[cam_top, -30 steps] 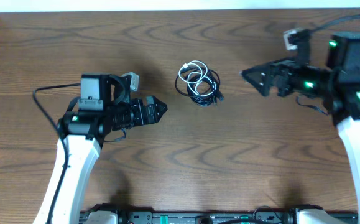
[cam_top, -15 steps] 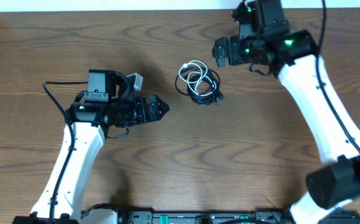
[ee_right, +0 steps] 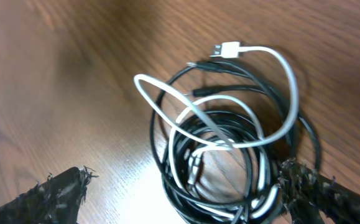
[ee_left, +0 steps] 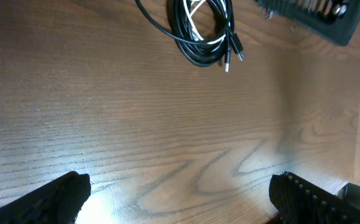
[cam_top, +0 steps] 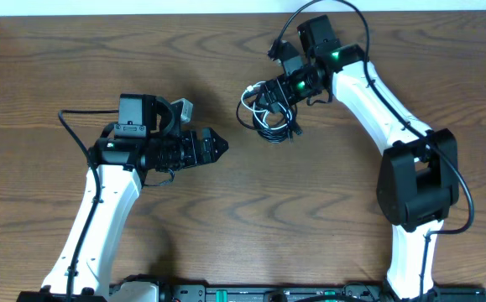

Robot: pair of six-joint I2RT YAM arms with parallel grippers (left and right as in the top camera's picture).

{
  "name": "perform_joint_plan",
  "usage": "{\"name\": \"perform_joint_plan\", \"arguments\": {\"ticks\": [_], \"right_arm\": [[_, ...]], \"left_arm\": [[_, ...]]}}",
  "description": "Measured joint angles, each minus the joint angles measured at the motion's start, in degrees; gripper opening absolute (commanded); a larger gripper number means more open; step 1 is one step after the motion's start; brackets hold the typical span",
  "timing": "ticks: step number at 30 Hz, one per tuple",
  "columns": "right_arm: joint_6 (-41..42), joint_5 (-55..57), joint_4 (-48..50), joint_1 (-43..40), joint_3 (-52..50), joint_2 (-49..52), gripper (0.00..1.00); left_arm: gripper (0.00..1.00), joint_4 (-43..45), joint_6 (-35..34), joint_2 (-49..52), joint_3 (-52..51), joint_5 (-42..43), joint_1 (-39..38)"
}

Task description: Untangle cables

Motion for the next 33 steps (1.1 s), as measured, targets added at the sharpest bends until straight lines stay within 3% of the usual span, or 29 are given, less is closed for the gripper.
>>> {"name": "perform_joint_plan", "arguments": {"ticks": [4, 6, 12, 17, 21, 24, 25, 26, 33], "right_arm": [[-3.1, -1.5, 0.8, 0.1, 0.0, 0.5, 0.82], [-4.1, -1.2, 2.1, 0.1, 0.0, 0.9, 0.72], [-4.8, 0.2, 5.4, 0.2, 0.0, 3.5, 0.73], [-4.8, 0.9, 7.3, 0.2, 0.0, 4.7, 0.57], [-4.2, 1.4, 9.4, 0.2, 0.0, 4.7, 0.32], [-3.5, 1.5, 9.6, 0.2, 0.0, 4.7, 0.2], [-3.4, 1.6, 9.6, 0.2, 0.0, 4.7, 0.06], [-3.0, 1.5, 9.6, 0.2, 0.0, 4.7, 0.01], [0.9, 0.0, 9.6, 0.2, 0.0, 4.7, 0.01]], "left_arm": [[0.98, 0.0, 0.0, 0.0, 0.0, 0.0, 0.0], [0.98, 0.0, 0.0, 0.0, 0.0, 0.0, 0.0], [0.98, 0.0, 0.0, 0.0, 0.0, 0.0, 0.0], [0.98, 0.0, 0.0, 0.0, 0.0, 0.0, 0.0], [0.98, 0.0, 0.0, 0.0, 0.0, 0.0, 0.0], [0.98, 0.0, 0.0, 0.0, 0.0, 0.0, 0.0], [0.98, 0.0, 0.0, 0.0, 0.0, 0.0, 0.0], [0.98, 0.0, 0.0, 0.0, 0.0, 0.0, 0.0], [0.98, 0.0, 0.0, 0.0, 0.0, 0.0, 0.0]]}}
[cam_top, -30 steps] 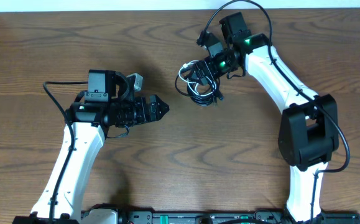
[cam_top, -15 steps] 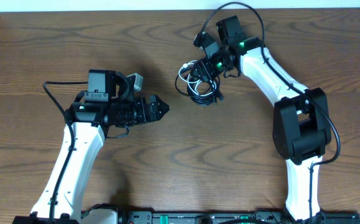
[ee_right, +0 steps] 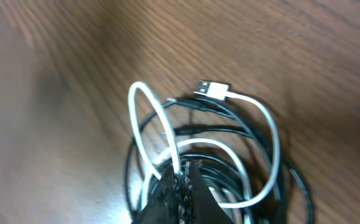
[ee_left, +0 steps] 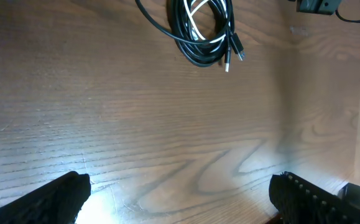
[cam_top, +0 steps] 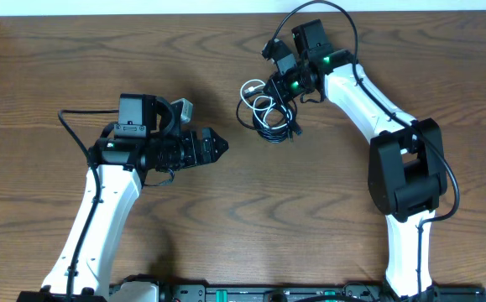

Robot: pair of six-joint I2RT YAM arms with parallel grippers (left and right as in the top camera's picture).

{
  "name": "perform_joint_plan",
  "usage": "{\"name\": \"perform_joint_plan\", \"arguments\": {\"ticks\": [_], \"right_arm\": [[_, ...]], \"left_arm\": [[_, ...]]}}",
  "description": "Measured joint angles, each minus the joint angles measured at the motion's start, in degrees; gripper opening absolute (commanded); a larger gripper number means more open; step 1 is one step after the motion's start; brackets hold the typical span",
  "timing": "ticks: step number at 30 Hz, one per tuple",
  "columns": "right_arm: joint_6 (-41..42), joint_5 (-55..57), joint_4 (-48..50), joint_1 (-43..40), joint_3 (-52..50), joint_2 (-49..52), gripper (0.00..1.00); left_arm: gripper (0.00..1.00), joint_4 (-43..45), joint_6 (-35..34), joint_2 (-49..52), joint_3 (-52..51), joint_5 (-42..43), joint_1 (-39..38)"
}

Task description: Untangle cables

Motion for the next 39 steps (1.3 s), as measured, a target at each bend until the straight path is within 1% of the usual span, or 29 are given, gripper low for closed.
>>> {"name": "perform_joint_plan", "arguments": {"ticks": [5, 9, 13, 16, 20, 24, 27, 28, 31, 32, 33, 34, 35, 36, 38, 39], "right_arm": [[4.0, -4.7, -0.1, -0.3, 0.2, -0.6, 0.01], [7.3, -6.0, -0.3, -1.0, 0.4, -4.3, 0.01], [10.1, -6.4, 0.3, -1.7, 0.8, -12.4, 0.01], [11.8, -6.7, 1.9, -1.9, 1.8, -20.3, 0.01], [12.9, -6.8, 2.9, -1.9, 3.0, -28.9, 0.01], [13.4, -5.8, 2.9, -1.9, 3.4, -33.9, 0.01], [13.6, -4.4, 2.7, -1.9, 3.4, -35.0, 0.01], [13.6, -3.6, 2.3, -1.9, 3.4, -35.0, 0.06], [14.7, -0.6, -0.7, -1.9, 3.4, -34.6, 0.27], [15.0, 0.4, -1.9, -1.9, 3.4, -34.4, 0.5], [15.5, 1.3, -3.0, -1.9, 3.4, -34.2, 0.66], [16.0, 1.8, -3.9, -1.9, 3.4, -33.7, 0.76], [16.6, 2.6, -4.9, -1.9, 3.4, -33.1, 0.85], [17.0, 2.9, -5.5, -1.8, 3.4, -32.3, 0.9], [17.7, 3.5, -6.1, -1.6, 3.4, -29.9, 0.93], [18.4, 3.8, -6.4, -1.3, 3.4, -28.2, 0.93]], "left_arm": [[0.98, 0.0, 0.0, 0.0, 0.0, 0.0, 0.0], [0.98, 0.0, 0.0, 0.0, 0.0, 0.0, 0.0], [0.98, 0.0, 0.0, 0.0, 0.0, 0.0, 0.0], [0.98, 0.0, 0.0, 0.0, 0.0, 0.0, 0.0], [0.98, 0.0, 0.0, 0.0, 0.0, 0.0, 0.0], [0.98, 0.0, 0.0, 0.0, 0.0, 0.0, 0.0], [0.98, 0.0, 0.0, 0.0, 0.0, 0.0, 0.0], [0.98, 0.0, 0.0, 0.0, 0.0, 0.0, 0.0], [0.98, 0.0, 0.0, 0.0, 0.0, 0.0, 0.0], [0.98, 0.0, 0.0, 0.0, 0.0, 0.0, 0.0], [0.98, 0.0, 0.0, 0.0, 0.0, 0.0, 0.0], [0.98, 0.0, 0.0, 0.0, 0.0, 0.0, 0.0], [0.98, 0.0, 0.0, 0.0, 0.0, 0.0, 0.0], [0.98, 0.0, 0.0, 0.0, 0.0, 0.0, 0.0], [0.98, 0.0, 0.0, 0.0, 0.0, 0.0, 0.0], [0.98, 0.0, 0.0, 0.0, 0.0, 0.0, 0.0]]}}
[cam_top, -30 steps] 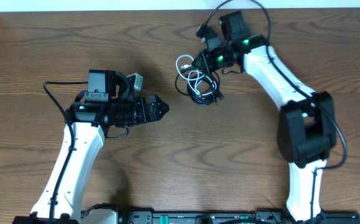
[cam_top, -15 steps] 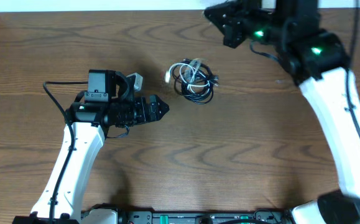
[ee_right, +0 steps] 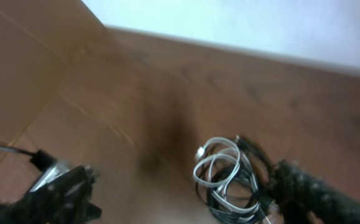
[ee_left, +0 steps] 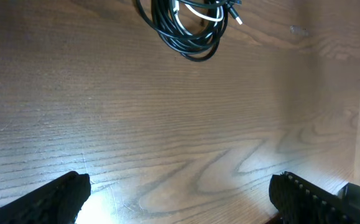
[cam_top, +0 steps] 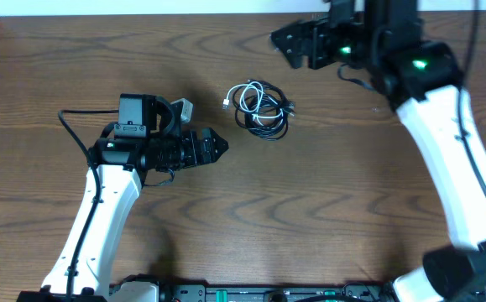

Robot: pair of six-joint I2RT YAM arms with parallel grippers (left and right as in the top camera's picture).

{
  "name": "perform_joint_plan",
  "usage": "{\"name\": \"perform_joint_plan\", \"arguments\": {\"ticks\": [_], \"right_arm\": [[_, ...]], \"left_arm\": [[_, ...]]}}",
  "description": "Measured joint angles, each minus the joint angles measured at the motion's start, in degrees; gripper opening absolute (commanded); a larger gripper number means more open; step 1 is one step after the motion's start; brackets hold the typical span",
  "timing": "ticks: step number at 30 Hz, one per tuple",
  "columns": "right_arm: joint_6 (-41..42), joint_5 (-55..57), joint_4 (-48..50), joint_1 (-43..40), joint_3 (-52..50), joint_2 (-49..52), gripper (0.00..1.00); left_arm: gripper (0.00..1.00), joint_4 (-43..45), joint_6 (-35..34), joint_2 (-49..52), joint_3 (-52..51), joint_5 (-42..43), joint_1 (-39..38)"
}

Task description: Untangle cables

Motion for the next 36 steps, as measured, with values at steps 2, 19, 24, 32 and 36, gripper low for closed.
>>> {"name": "perform_joint_plan", "arguments": {"ticks": [2, 19, 24, 32, 36], "right_arm": [[2.3, 0.1, -0.8, 0.7, 0.0, 3.4, 0.95], [33.5, 12.2, 5.2, 12.2, 0.0, 25.3, 0.68], [37.4, 18.8, 5.5, 13.0, 0.0, 26.7, 0.58], [39.0, 24.9, 6.4, 14.1, 0.0, 26.8, 0.52], [39.1, 26.9, 6.5, 15.3, 0.0, 26.8, 0.44]], "left_arm": [[0.98, 0.0, 0.0, 0.0, 0.0, 0.0, 0.0], [0.98, 0.0, 0.0, 0.0, 0.0, 0.0, 0.0], [0.98, 0.0, 0.0, 0.0, 0.0, 0.0, 0.0], [0.98, 0.0, 0.0, 0.0, 0.0, 0.0, 0.0], [0.98, 0.0, 0.0, 0.0, 0.0, 0.0, 0.0]]}}
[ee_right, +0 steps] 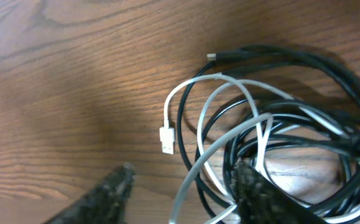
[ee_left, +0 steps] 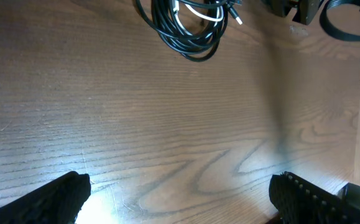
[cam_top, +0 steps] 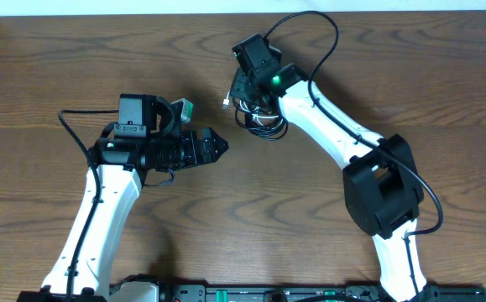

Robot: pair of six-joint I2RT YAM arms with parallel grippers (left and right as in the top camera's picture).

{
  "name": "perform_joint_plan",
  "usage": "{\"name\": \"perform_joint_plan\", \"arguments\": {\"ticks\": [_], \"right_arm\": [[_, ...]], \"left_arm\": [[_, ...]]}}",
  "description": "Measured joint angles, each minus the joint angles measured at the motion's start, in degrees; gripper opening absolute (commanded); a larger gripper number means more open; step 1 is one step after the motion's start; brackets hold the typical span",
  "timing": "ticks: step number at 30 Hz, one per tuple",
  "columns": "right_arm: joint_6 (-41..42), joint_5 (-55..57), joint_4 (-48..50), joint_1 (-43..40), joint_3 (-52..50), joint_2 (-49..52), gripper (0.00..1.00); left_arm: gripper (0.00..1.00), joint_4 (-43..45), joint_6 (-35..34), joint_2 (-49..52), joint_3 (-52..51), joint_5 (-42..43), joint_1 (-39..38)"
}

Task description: Untangle cables

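Note:
A tangled bundle of black and white cables (cam_top: 262, 119) lies on the wooden table, at the back middle. The same bundle (ee_right: 291, 134) fills the right wrist view, and the white cable's USB plug (ee_right: 166, 140) sticks out at its left side. My right gripper (cam_top: 241, 96) is low over the bundle's left edge. It is open (ee_right: 180, 199), and a white cable loop (ee_right: 195, 180) passes between its fingers. My left gripper (cam_top: 221, 146) stays open (ee_left: 180, 199) over bare wood, well short of the bundle (ee_left: 186, 28).
The right arm's own black cable (cam_top: 310, 25) arcs above the table's back edge. Part of the right arm (ee_left: 298, 7) shows at the top of the left wrist view. A light wall runs along the far edge (cam_top: 142, 7).
My right gripper was raised high at the back right, away from the bundle. Now it is down at the bundle's left edge, open around a white loop. The bundle and left arm are unmoved.
My right gripper first hung open over the bundle, then was shut in the cables. After that the bundle lay slightly farther back and left, with the gripper lifted away open. Now the gripper is back at the bundle. The left arm never moved.

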Motion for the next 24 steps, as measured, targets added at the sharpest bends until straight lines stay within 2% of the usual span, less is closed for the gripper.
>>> {"name": "perform_joint_plan", "arguments": {"ticks": [2, 7, 9, 19, 24], "right_arm": [[0.2, 1.1, 0.0, 0.5, 0.0, 0.0, 0.4], [0.7, 3.4, 0.1, 1.2, 0.0, 0.0, 0.09], [0.7, 4.0, 0.2, 1.2, 0.0, 0.0, 0.02], [-1.1, 4.6, 0.2, 1.2, 0.0, -0.5, 0.01], [-4.9, 5.1, 0.1, 1.1, -0.5, -7.0, 0.01]], "left_arm": [[0.98, 0.0, 0.0, 0.0, 0.0, 0.0, 0.0], [0.98, 0.0, 0.0, 0.0, 0.0, 0.0, 0.0], [0.98, 0.0, 0.0, 0.0, 0.0, 0.0, 0.0], [0.98, 0.0, 0.0, 0.0, 0.0, 0.0, 0.0], [0.98, 0.0, 0.0, 0.0, 0.0, 0.0, 0.0]]}}
